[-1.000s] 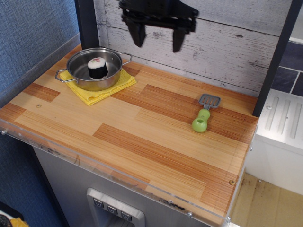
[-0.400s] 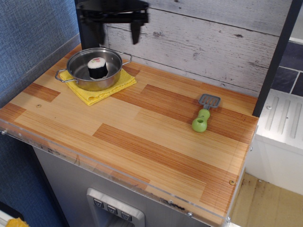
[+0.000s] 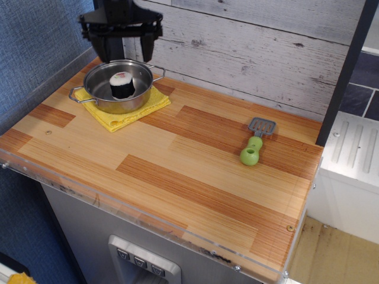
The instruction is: Pick up sushi roll and place to the left of grater
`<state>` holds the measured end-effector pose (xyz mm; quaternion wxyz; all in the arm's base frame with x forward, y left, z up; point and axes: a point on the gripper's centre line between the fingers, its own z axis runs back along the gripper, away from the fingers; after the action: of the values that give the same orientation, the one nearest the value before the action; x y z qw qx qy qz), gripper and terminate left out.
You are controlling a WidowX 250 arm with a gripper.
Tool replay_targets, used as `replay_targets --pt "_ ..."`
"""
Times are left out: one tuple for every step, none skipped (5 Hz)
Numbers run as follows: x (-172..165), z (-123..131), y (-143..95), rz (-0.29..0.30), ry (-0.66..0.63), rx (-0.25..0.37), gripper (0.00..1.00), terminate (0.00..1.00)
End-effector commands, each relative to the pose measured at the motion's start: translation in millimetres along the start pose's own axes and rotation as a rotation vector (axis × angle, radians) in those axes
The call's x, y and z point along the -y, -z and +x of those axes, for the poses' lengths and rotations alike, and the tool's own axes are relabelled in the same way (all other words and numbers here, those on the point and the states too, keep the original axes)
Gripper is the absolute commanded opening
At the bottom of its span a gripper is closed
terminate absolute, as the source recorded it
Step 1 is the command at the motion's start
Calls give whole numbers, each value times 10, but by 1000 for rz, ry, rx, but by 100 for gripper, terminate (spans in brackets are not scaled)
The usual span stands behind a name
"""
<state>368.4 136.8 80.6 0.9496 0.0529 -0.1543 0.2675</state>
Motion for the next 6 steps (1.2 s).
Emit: replay_targets --pt "-89 101 49 43 -10 22 100 0" --pt "-162 34 149 53 -24 -9 100 0" --pt "-237 -62 233 80 -24 -46 100 0" --pt "-261 -108 277 94 -23 -56 0 0" --pt "-235 -115 297 93 -15 -57 0 0" --pt "-243 -125 300 99 -9 -60 0 0"
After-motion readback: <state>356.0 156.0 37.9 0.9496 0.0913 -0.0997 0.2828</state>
